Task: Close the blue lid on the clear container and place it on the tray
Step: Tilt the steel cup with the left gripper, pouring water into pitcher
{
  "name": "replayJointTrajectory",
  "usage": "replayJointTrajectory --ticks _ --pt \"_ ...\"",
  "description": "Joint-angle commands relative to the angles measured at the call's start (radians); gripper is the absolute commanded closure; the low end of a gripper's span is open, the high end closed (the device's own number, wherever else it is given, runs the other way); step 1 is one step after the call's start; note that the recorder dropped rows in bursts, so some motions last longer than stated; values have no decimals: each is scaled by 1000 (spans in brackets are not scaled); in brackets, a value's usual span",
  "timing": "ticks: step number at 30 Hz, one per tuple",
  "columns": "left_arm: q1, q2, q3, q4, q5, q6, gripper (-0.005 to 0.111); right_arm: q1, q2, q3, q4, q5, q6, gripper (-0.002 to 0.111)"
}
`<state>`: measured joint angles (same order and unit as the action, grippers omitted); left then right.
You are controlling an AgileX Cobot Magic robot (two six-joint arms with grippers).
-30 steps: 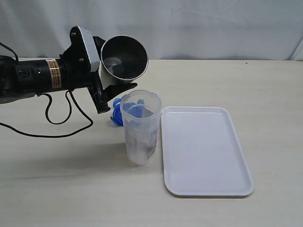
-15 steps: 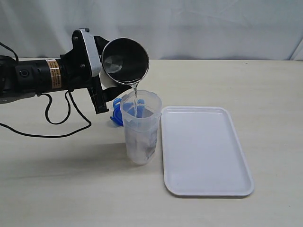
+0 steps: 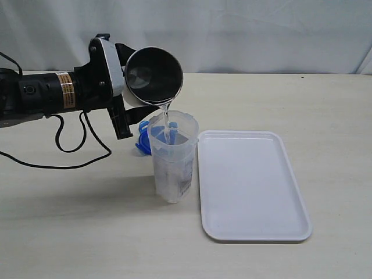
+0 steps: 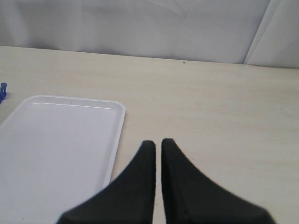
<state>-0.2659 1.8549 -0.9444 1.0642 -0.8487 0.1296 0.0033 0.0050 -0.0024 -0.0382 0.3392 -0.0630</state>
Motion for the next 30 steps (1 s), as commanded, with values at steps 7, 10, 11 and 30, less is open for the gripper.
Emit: replayJointTrajectory --ticks 7,10,11,30 --pt "-3 -18 -16 -55 -71 58 107 -6 -5 2 1 2 -1 104" --pt "-3 -18 -16 -55 -71 58 107 -6 -5 2 1 2 -1 104" --pt "-3 -18 -16 -55 -71 58 107 -6 -5 2 1 2 -1 104" --pt "-3 -18 -16 -55 -69 84 107 -6 -5 2 1 2 -1 104"
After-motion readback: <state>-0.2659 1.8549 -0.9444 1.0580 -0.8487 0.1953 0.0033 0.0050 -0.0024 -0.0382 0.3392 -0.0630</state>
